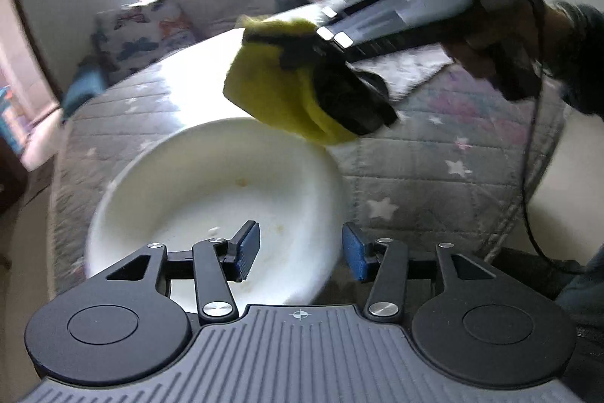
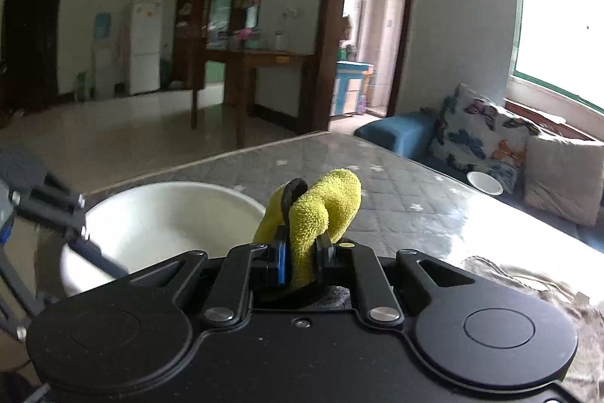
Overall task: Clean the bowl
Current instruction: 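Lower the bowl flat with the left tool while the right tool wipes its inside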
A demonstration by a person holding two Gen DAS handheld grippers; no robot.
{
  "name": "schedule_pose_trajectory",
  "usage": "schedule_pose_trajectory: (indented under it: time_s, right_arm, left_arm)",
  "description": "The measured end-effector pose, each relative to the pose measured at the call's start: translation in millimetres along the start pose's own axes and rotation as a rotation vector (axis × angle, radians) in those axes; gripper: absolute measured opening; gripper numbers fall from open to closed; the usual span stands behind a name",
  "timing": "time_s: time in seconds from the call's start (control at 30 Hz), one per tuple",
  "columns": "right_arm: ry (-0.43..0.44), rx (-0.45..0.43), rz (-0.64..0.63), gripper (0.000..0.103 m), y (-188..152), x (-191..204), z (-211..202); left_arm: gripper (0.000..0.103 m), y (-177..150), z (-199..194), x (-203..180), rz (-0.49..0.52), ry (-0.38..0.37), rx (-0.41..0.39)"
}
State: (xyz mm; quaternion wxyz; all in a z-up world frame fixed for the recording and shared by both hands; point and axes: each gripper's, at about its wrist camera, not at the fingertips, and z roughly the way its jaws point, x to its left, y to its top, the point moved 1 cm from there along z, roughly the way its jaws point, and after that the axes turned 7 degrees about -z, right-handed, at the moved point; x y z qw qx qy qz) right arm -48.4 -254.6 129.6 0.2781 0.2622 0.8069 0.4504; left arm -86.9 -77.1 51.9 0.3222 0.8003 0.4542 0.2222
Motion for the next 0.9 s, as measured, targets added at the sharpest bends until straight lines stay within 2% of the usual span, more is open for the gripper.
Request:
schedule_pose_trajectory:
  time_s: [0.13,0.47,0.67,0.9]
  right_arm:
    - [0.026,0.030,-0.013,0.015,-6.4,12.8,9.3]
    - [0.063,0.072,-0.067,0.016,-12.0,56.9,23.0]
    - [0.106,0.093,-0.055,0.017,-9.6,70.3,29.1]
    - [0.150,0.122,-0.091,0.019,-7.0,84.1,37.5]
  left_arm:
    - [0.050,-7.1,-10.9,13.3,-0.077,0.059,-0.014]
    - [0.054,-26.8,-23.8,55.5,-0.363,0.226,-0.035]
    - [0.056,-30.1,-19.9,63.5,-0.511,0.221,-0.008]
    - [0.056,-31.7,-12.9,61.7,-0.573,0.197,0.019]
